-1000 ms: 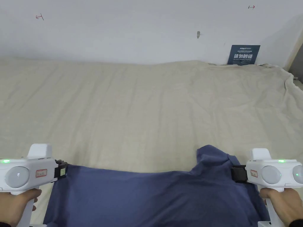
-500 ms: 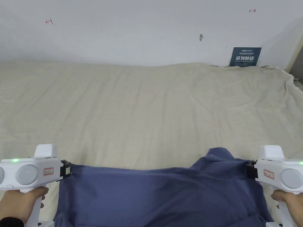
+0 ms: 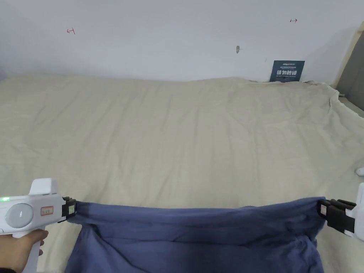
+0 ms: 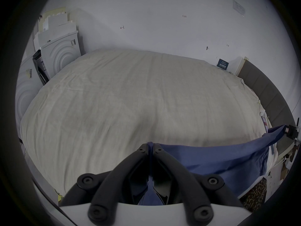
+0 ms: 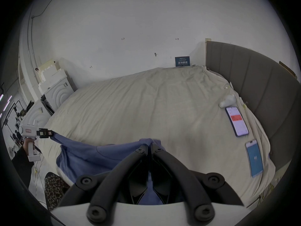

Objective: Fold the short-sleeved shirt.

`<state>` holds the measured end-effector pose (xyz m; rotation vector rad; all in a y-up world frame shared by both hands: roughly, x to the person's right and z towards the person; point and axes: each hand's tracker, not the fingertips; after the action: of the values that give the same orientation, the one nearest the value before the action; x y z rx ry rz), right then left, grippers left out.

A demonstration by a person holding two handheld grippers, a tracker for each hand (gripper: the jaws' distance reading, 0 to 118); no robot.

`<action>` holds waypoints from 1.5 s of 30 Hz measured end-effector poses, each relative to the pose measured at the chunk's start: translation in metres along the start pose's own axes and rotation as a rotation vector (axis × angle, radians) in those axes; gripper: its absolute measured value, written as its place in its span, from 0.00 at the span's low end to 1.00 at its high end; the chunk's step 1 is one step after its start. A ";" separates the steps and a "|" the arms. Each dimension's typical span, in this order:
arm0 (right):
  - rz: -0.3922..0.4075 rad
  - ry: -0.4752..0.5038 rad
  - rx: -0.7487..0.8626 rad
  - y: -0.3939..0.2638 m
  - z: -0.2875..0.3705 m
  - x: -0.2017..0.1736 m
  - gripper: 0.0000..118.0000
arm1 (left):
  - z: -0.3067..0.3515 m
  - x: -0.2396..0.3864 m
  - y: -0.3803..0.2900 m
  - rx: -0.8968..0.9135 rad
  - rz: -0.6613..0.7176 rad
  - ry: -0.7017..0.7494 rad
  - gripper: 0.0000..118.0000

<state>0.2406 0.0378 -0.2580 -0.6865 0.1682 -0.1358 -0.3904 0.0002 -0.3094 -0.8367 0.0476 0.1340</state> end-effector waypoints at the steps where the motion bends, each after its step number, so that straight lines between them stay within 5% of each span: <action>1: -0.004 -0.001 -0.011 -0.011 0.004 0.001 0.00 | 0.004 -0.002 -0.010 -0.010 -0.003 0.000 0.01; 14: -0.104 -0.123 -0.240 -0.136 -0.013 0.014 0.00 | -0.010 -0.014 -0.109 -0.142 -0.016 0.029 0.01; 25: -0.096 -0.208 -0.318 -0.156 -0.037 0.004 0.01 | -0.023 -0.008 -0.130 -0.152 -0.053 0.088 0.02; 27: -0.073 -0.213 -0.311 -0.151 -0.031 -0.002 0.03 | -0.017 -0.004 -0.128 -0.148 -0.042 0.092 0.17; 31: -0.055 -0.200 -0.201 -0.126 -0.009 -0.013 0.75 | -0.001 -0.003 -0.112 -0.107 -0.016 0.085 0.77; 32: -0.056 -0.198 -0.167 -0.118 -0.002 -0.016 0.83 | 0.006 -0.002 -0.106 -0.070 -0.001 0.075 0.85; 39: -0.022 -0.132 0.163 -0.048 0.048 -0.061 0.84 | 0.074 0.028 -0.056 0.239 -0.031 0.044 0.97; 45: 0.056 -0.187 0.335 -0.021 0.057 -0.100 0.83 | 0.099 0.058 -0.036 0.410 -0.090 0.072 0.95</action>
<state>0.1522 0.0751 -0.1906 -0.3571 -0.0157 -0.0441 -0.3293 0.0559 -0.2225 -0.4331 0.1017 0.0075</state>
